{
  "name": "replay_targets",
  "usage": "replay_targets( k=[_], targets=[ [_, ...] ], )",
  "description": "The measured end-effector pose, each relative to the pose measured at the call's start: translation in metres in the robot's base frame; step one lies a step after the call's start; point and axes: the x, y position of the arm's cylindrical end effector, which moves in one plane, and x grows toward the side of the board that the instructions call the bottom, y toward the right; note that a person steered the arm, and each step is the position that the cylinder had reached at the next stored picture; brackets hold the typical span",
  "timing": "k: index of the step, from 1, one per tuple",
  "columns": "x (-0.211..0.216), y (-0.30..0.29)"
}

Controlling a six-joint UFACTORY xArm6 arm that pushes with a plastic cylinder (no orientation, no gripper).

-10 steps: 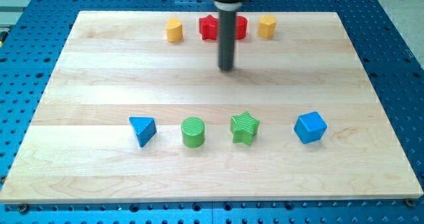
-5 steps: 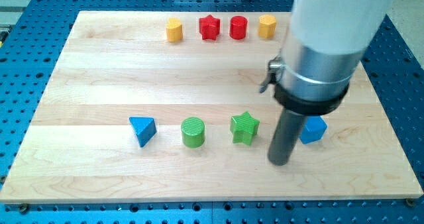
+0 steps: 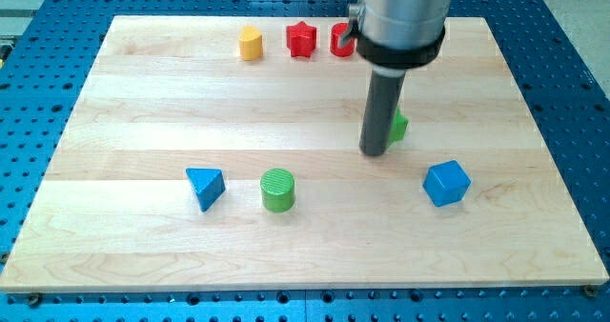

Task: Place the green star above the cube

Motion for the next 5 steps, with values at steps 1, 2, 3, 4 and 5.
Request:
replay_targets(
  k=[1, 2, 3, 4, 5],
  targets=[
    [-0.031, -0.012],
    [-0.046, -0.033],
    [-0.046, -0.005],
    [-0.046, 0.049],
    [-0.046, 0.015]
  ],
)
